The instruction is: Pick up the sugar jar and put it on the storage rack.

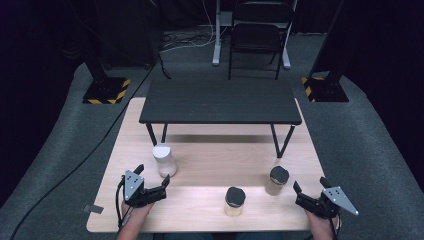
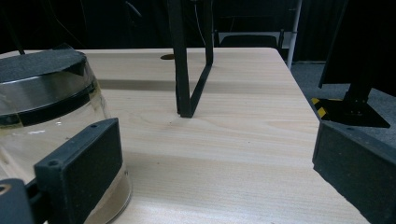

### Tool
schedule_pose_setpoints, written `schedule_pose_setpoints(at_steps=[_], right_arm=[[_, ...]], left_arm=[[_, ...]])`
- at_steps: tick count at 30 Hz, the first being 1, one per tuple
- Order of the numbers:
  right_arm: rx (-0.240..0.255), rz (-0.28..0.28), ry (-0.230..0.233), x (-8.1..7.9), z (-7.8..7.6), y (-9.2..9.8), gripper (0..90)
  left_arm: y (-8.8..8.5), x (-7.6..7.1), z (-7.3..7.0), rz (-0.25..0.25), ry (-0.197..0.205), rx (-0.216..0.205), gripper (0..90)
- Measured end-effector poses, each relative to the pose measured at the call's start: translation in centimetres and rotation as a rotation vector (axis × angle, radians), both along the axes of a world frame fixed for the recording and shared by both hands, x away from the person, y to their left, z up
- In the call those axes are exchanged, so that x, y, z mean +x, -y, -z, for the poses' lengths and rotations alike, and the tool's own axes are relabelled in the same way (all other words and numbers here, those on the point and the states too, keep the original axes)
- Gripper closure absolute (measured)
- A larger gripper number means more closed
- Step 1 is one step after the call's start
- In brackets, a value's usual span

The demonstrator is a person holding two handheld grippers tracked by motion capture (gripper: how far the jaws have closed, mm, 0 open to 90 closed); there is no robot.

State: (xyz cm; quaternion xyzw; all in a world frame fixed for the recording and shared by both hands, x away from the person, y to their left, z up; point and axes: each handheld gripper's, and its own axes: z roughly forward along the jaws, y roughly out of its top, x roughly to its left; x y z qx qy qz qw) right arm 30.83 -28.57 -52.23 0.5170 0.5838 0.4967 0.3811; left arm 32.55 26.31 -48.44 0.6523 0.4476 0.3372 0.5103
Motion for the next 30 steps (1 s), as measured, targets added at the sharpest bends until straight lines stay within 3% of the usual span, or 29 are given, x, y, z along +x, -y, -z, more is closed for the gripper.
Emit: schedule_pose_setpoints(at_steps=[15, 30], right_arm=[[0.004, -0.002, 0.007, -0.1, 0.0, 0.0, 0.3], [0.001, -0.003, 0.006, -0.1, 0.0, 0.0, 0.3]], left_arm=[[-0.1, 0.9, -1.4, 0.004, -0.006, -0.005, 0.7], [0.4, 1.9, -2.6, 0.010, 0.019, -0.002, 0.4]])
